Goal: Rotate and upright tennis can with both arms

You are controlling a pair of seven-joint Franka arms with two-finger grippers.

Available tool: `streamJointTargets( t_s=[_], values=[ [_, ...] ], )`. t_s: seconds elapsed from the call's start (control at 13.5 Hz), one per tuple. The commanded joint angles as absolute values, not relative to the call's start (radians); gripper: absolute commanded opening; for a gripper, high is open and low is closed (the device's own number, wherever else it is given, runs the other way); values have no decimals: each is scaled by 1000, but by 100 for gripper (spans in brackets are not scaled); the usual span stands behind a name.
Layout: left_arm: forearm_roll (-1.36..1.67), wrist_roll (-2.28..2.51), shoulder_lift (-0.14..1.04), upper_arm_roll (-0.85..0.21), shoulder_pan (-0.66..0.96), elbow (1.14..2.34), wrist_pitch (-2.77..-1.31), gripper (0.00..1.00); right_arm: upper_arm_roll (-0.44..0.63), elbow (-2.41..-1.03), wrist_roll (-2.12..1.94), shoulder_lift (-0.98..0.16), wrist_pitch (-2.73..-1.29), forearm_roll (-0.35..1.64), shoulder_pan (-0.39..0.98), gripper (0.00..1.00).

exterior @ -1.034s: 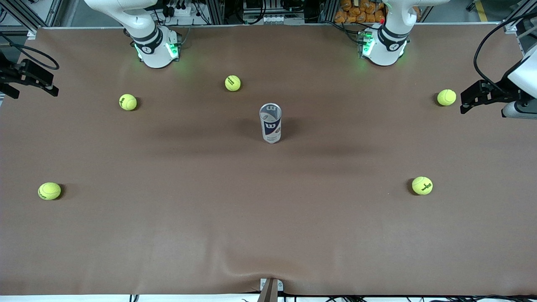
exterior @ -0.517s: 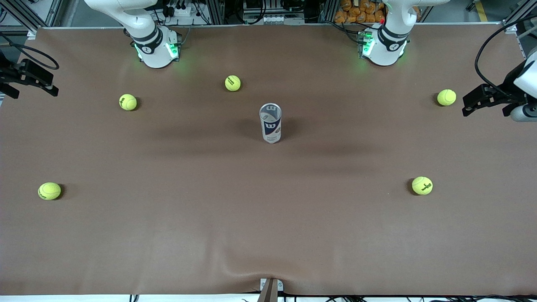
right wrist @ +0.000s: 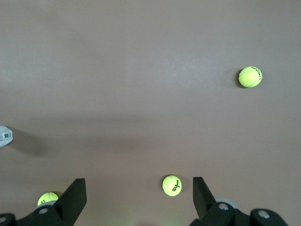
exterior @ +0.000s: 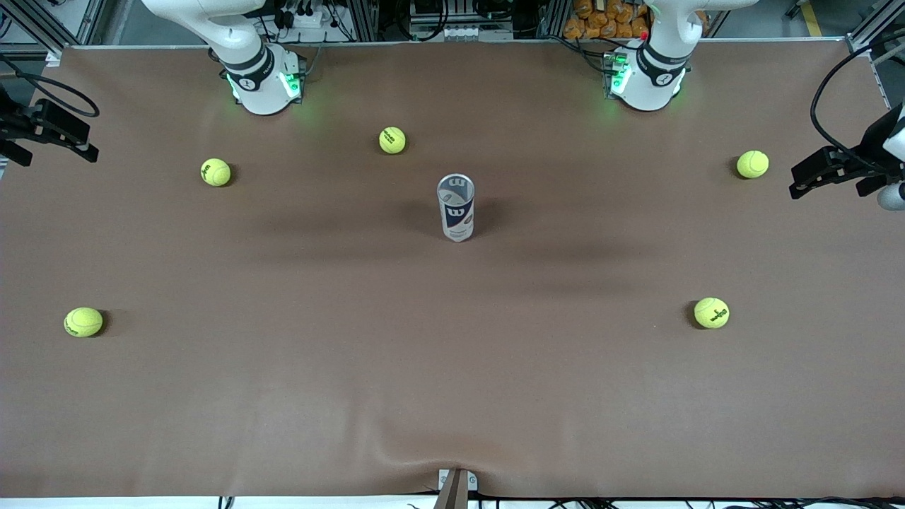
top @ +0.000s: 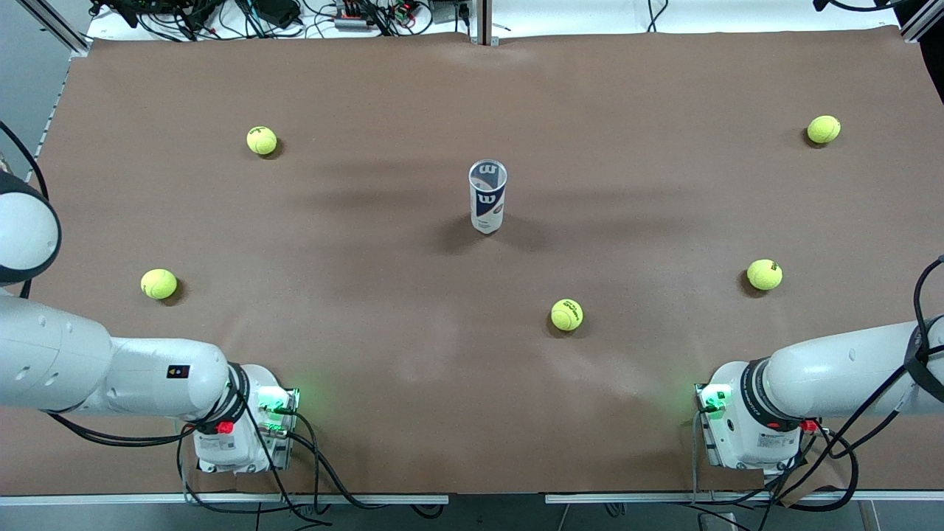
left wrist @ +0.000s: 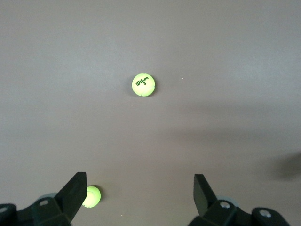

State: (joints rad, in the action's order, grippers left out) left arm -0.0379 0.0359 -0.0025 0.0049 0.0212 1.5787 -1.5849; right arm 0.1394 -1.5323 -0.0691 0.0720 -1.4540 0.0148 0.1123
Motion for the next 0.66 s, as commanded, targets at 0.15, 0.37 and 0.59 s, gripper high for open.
streamJointTargets(
  t_s=[0.15, 0.37, 0.59],
  values=[
    [-21, 57, -3, 3, 20, 1571, -1580, 100, 141, -1525, -78, 78, -1447, 8, 121, 100],
    [-20, 58, -5, 0, 21, 1569, -1578, 100, 141, -1525, -78, 80, -1445, 8, 121, 100],
    [-20, 52, -5, -3, 21, 1569, -1577, 100, 141, -1523, -78, 80, -1443, 8, 120, 100]
  ],
)
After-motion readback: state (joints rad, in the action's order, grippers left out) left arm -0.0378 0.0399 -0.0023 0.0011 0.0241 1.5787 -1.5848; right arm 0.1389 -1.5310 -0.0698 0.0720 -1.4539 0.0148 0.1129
